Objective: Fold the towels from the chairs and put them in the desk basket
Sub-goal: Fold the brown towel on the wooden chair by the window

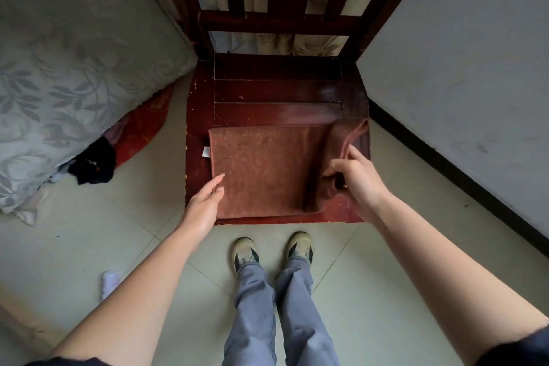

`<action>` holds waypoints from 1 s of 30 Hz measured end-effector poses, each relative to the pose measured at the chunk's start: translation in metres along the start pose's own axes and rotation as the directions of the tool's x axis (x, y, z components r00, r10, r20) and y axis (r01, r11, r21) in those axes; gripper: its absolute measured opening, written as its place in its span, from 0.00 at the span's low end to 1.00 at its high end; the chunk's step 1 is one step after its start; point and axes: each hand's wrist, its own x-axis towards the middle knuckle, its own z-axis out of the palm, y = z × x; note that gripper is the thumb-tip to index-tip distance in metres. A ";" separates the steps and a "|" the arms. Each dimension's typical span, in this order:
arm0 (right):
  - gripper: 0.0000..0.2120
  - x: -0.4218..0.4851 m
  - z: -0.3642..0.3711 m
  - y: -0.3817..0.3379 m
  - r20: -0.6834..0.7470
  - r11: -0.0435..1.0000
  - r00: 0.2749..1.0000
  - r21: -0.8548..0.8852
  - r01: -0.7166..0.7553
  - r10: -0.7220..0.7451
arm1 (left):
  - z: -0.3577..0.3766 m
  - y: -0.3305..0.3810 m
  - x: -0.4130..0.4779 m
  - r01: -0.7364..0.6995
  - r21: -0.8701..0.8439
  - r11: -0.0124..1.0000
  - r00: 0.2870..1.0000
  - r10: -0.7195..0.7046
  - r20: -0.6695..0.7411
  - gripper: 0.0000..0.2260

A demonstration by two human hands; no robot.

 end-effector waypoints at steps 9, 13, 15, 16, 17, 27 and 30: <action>0.37 -0.012 0.102 0.014 0.242 0.972 0.970 -0.213 0.094 -0.040 | -0.010 0.003 0.000 0.110 -0.179 0.978 0.993 -0.100 0.064 0.15; 0.40 -0.007 0.132 0.021 0.235 0.948 0.972 -0.303 0.097 -0.024 | -0.011 0.005 0.000 0.135 -0.192 0.972 0.989 -0.121 0.080 0.16; 0.40 -0.007 0.142 0.025 0.234 0.921 0.972 -0.372 0.117 -0.029 | -0.012 0.006 0.001 0.149 -0.193 0.970 0.987 -0.135 0.081 0.17; 0.40 -0.007 0.147 0.027 0.235 0.903 0.971 -0.408 0.130 -0.033 | -0.013 0.005 0.002 0.154 -0.198 0.968 0.987 -0.140 0.084 0.17; 0.40 -0.007 0.150 0.029 0.232 0.889 0.972 -0.437 0.138 -0.037 | -0.014 0.006 0.002 0.156 -0.207 0.966 0.986 -0.139 0.090 0.18; 0.27 -0.004 0.144 0.034 0.337 0.909 0.941 -0.388 0.153 -0.015 | -0.019 0.011 0.006 0.185 -0.184 0.965 0.980 -0.168 0.104 0.14; 0.14 0.003 0.120 0.022 0.137 0.929 0.984 -0.336 0.156 -0.115 | -0.017 0.007 0.012 0.128 -0.047 0.991 0.992 -0.128 0.014 0.14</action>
